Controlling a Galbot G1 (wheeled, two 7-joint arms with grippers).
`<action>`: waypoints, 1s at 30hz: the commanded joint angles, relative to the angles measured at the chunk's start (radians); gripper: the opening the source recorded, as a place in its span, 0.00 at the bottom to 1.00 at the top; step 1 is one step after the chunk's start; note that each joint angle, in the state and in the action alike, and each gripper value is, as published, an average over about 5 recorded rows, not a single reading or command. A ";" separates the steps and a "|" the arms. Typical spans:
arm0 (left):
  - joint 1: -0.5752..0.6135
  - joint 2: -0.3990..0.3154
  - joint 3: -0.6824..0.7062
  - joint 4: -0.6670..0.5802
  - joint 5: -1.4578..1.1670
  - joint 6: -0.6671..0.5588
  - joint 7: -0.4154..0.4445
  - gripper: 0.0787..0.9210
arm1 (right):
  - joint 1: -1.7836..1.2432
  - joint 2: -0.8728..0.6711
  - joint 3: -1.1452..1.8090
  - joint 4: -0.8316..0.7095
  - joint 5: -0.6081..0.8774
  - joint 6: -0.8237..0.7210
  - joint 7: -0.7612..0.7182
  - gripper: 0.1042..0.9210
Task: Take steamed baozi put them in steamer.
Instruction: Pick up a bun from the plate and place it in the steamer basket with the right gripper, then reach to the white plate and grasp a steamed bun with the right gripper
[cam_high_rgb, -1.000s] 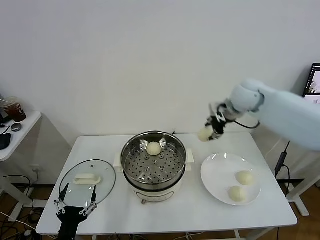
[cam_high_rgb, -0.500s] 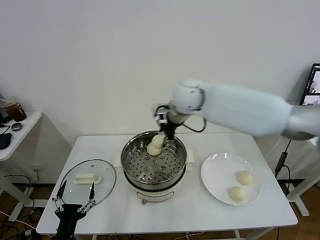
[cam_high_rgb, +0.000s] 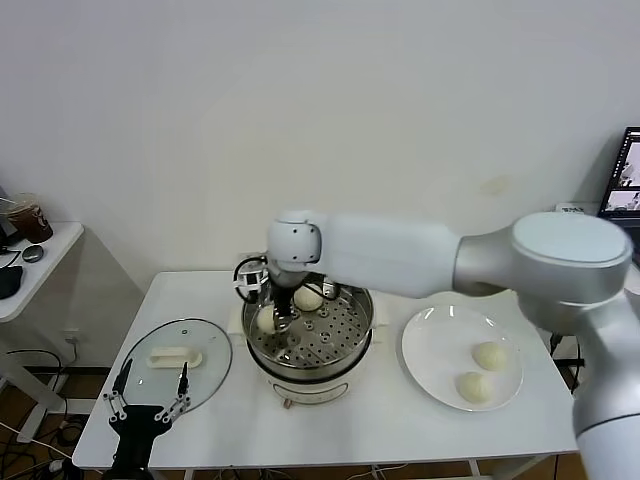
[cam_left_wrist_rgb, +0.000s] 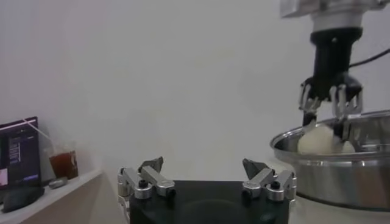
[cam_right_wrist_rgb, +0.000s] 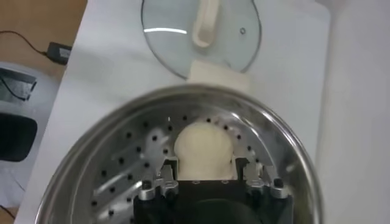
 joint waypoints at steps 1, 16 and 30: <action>-0.001 0.000 0.000 -0.001 0.001 0.000 0.001 0.88 | -0.045 0.067 -0.001 -0.078 -0.023 -0.015 0.015 0.55; 0.000 -0.004 0.003 -0.005 0.003 0.000 0.001 0.88 | 0.012 -0.020 0.028 -0.015 -0.040 -0.013 -0.040 0.68; -0.019 0.017 0.004 0.011 -0.008 0.001 0.002 0.88 | 0.346 -0.725 -0.020 0.469 -0.212 0.296 -0.462 0.88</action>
